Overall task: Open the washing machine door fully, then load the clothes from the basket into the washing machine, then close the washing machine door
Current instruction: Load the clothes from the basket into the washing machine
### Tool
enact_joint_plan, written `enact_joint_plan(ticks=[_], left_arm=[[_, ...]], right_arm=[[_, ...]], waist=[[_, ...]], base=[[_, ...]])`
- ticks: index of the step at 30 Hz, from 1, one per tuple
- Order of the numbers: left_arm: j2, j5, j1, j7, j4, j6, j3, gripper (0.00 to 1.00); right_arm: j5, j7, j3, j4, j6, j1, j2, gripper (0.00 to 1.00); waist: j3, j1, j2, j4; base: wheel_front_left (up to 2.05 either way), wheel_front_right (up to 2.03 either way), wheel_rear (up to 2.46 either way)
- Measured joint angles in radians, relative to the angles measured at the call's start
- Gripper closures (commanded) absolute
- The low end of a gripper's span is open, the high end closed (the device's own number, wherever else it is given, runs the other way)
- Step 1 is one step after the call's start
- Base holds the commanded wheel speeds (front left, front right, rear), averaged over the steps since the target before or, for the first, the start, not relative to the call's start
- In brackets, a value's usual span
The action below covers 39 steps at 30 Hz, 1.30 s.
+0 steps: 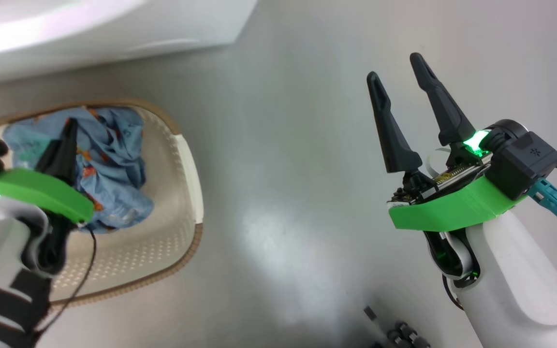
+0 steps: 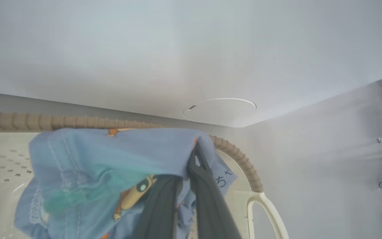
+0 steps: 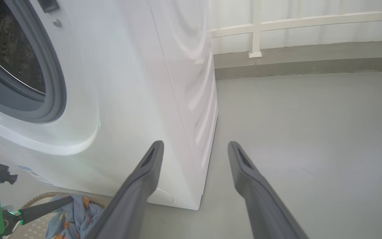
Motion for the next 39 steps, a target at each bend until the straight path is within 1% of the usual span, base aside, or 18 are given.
enact_joint_plan(ticks=[7, 16, 20, 28, 39], left_arm=[[-0.054, 0.131, 0.142, 0.0, -0.097, 0.0, 0.17, 1.0], [-0.116, 0.254, 0.315, 0.0, -0.204, 0.0, 0.327, 1.0], [-0.132, 0.297, 0.38, 0.0, -0.244, 0.0, 0.377, 1.0], [-0.153, 0.388, 0.469, 0.0, -0.318, 0.0, 0.469, 1.0], [-0.156, 0.481, 0.559, 0.0, -0.433, 0.0, 0.548, 1.0]], right_arm=[[0.016, 0.0, -0.005, 0.018, 0.0, 0.018, -0.018, 0.0], [0.03, 0.0, -0.027, 0.048, 0.0, 0.089, -0.04, 0.0], [0.036, 0.0, -0.034, 0.058, 0.0, 0.128, -0.059, 0.0], [0.07, 0.0, -0.049, 0.066, 0.0, 0.192, -0.07, 0.0], [0.081, 0.0, -0.076, 0.069, 0.0, 0.282, -0.089, 0.0]], waist=[[-0.091, -0.0001, 0.0, 0.028], [-0.224, -0.0001, -0.0001, 0.063], [-0.285, -0.0001, 0.0, 0.078], [-0.395, 0.0, 0.0, 0.105], [-0.509, 0.0, 0.0, 0.132]], base=[[0.0, 0.0, 0.0], [0.0, 0.0, 0.0], [0.0, 0.0, 0.0], [0.0, 0.0, 0.0], [0.0, 0.0, 0.0]])
